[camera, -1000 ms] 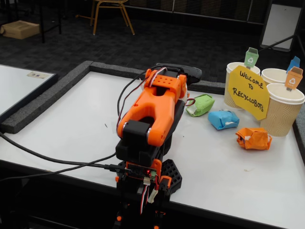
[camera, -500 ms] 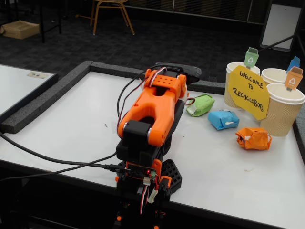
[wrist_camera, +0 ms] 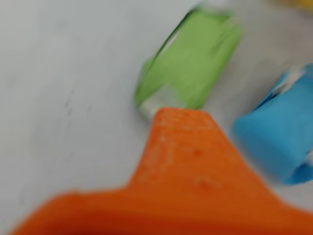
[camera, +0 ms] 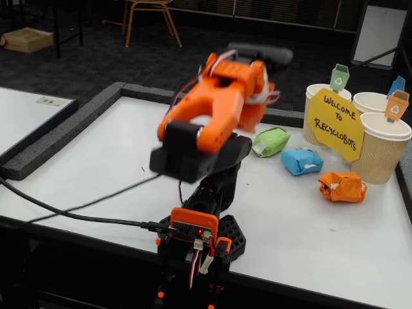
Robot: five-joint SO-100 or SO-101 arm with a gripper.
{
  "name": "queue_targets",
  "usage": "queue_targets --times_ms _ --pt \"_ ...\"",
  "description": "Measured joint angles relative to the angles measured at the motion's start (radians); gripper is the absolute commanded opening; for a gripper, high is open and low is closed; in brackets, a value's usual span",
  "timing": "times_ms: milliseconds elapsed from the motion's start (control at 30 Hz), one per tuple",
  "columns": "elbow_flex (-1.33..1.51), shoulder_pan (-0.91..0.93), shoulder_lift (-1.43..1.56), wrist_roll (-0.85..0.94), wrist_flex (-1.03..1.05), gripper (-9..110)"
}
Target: Sort rubbish by color.
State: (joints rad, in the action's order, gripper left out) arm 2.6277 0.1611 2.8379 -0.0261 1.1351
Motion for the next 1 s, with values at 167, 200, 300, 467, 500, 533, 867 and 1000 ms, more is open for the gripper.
queue_targets --times_ms 167,200,300,467,500,533,867,1000 --pt "-0.236 0.054 -0.103 0.041 0.107 12" --pt "-0.284 0.063 -0.121 0.049 0.132 12" --pt "-0.419 0.094 -0.17 0.077 0.199 12" --pt "-0.62 0.181 -0.247 0.126 0.302 13" --pt "-0.649 0.204 -0.264 0.14 0.321 13" --pt "-0.672 0.23 -0.279 0.153 0.333 13" --pt "-0.712 0.451 -0.439 0.457 0.413 11" --pt "-0.712 0.506 -0.491 0.652 0.405 10"
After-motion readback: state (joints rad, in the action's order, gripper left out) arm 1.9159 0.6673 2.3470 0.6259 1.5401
